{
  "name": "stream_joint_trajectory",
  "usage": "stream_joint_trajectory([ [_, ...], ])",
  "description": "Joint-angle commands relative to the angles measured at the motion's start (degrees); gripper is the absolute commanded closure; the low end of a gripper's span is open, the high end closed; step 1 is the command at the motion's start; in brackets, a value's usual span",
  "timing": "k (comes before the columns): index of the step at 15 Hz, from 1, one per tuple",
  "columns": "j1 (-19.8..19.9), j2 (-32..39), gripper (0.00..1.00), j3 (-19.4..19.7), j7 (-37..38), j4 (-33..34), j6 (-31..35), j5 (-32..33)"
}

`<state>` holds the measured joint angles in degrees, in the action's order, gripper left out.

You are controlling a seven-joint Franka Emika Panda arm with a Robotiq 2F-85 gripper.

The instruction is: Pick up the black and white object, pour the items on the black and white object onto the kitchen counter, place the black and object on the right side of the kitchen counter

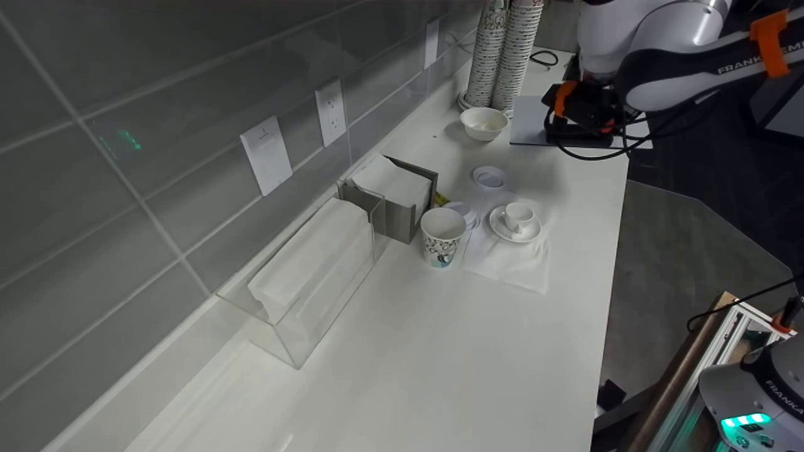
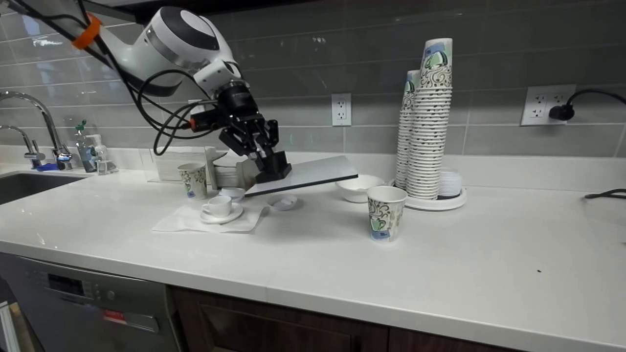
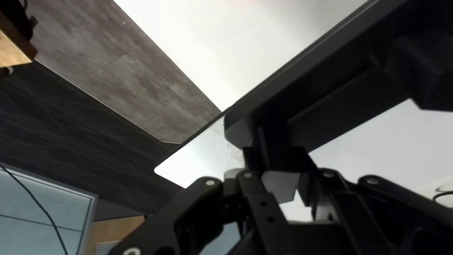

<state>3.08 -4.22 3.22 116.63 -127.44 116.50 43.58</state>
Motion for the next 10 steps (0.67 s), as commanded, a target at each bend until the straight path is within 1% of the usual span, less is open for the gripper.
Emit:
stream_joint_trajectory([
  [1,0.89,1.51,0.93,-0.15,10.04,0.73,-0.91,-1.27],
  [3,0.99,3.14,0.93,0.06,14.43,0.97,-1.5,-2.68],
  [5,0.92,4.71,0.93,0.42,16.51,0.73,-1.35,-4.52],
  [10,1.09,7.81,0.93,1.71,16.32,0.57,0.67,-8.68],
])
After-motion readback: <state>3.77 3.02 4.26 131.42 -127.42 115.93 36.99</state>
